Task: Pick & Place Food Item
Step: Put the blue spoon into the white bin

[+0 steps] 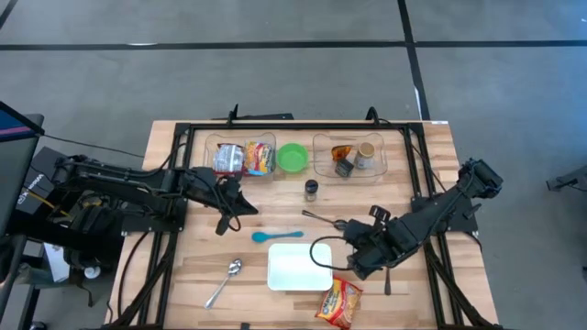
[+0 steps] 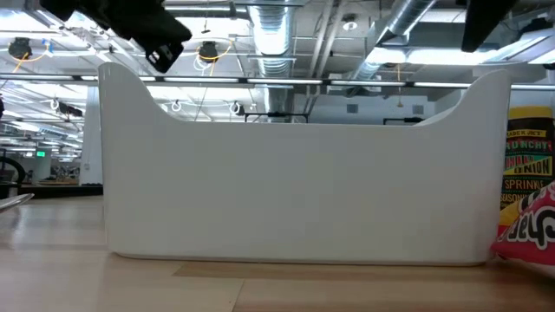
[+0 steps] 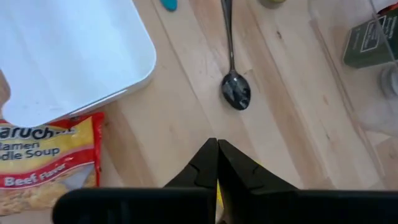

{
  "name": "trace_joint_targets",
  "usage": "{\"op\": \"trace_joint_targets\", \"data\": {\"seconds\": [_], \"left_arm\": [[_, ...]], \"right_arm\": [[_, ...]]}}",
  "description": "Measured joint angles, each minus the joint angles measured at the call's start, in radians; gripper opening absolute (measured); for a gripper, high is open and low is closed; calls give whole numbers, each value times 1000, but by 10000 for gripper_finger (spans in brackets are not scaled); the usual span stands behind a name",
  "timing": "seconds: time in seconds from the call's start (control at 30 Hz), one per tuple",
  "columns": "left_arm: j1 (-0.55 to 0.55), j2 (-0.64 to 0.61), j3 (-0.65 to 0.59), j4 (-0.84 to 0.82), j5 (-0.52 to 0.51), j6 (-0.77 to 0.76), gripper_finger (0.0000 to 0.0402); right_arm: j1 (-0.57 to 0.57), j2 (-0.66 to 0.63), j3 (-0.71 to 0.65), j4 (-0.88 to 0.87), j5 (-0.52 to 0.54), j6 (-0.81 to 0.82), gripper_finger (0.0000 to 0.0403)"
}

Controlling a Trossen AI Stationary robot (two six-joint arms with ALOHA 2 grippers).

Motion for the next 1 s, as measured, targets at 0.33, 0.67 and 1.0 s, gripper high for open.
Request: {"op": "trace_joint_targets", "data": {"seconds": [0.33,0.67,1.0], "left_arm": [[0,0,0,-247,-3,-228,0],[-31,0,0,-356,-107,-192,0],[-119,0,0,-353,-213,-186,0]], "right_arm": [[58,0,0,1,88,97,3],[66,0,0,0,171,95,3],[65,0,0,0,251,94,3]]}}
